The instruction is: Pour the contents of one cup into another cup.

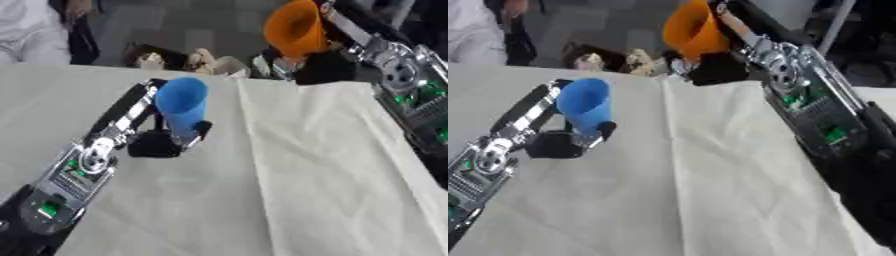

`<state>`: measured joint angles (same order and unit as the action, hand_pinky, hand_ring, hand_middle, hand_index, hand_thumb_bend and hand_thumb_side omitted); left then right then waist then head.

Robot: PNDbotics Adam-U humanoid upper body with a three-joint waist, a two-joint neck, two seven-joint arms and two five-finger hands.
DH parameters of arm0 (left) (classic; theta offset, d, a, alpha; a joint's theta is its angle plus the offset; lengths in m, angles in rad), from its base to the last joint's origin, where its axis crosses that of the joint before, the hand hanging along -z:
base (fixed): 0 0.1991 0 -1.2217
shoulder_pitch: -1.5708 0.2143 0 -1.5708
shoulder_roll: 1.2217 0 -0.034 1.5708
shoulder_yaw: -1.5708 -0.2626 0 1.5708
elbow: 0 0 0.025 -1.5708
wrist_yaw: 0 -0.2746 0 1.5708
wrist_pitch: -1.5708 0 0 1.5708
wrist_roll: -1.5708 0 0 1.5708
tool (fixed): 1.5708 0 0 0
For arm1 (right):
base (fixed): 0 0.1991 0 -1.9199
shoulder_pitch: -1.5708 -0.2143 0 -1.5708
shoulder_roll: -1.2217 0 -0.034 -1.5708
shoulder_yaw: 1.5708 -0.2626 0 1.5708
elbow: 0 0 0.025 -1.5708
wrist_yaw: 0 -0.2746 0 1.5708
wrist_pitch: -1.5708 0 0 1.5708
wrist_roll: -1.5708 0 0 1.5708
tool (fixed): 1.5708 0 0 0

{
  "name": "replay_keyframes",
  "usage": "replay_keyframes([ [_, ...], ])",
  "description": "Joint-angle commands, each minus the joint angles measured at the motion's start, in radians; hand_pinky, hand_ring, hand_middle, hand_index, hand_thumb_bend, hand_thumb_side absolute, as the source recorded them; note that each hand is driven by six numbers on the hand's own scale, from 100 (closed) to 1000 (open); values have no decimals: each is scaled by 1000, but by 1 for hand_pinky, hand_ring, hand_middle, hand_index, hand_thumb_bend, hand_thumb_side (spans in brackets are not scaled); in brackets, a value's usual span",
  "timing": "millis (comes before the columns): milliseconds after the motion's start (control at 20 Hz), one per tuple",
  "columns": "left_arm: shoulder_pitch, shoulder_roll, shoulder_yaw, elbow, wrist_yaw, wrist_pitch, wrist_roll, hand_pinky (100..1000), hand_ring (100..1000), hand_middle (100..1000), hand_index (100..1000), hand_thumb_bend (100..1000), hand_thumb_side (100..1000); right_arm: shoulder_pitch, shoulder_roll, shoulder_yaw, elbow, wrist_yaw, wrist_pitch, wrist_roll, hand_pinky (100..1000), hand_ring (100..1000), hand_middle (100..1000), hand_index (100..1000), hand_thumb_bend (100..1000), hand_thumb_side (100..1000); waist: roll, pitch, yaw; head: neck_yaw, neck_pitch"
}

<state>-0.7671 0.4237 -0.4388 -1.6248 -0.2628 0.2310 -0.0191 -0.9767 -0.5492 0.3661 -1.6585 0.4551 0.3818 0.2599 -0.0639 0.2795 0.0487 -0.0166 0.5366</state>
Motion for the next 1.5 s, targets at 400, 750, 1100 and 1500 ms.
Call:
replay_keyframes([
  [400,-5,-37,-29,-65,-85,78,102,269,384,537,352,100,312,-11,-19,7,-65,4,1,34,238,526,613,572,100,447,-14,-32,2,30,-28],
  [750,-4,-64,-37,-75,-123,96,109,268,384,536,351,100,305,-11,-13,16,-65,2,4,44,238,526,613,572,100,451,-14,-32,5,34,-28],
  [1100,-5,-89,-49,-77,-138,110,103,264,381,533,348,100,303,-16,-4,28,-63,7,-1,59,238,525,613,572,100,455,-15,-35,6,37,-21],
  [1500,-6,-116,-59,-59,-168,134,95,262,380,531,338,100,294,-28,2,49,-30,8,-10,96,240,524,610,573,100,463,-19,-39,7,45,4],
])
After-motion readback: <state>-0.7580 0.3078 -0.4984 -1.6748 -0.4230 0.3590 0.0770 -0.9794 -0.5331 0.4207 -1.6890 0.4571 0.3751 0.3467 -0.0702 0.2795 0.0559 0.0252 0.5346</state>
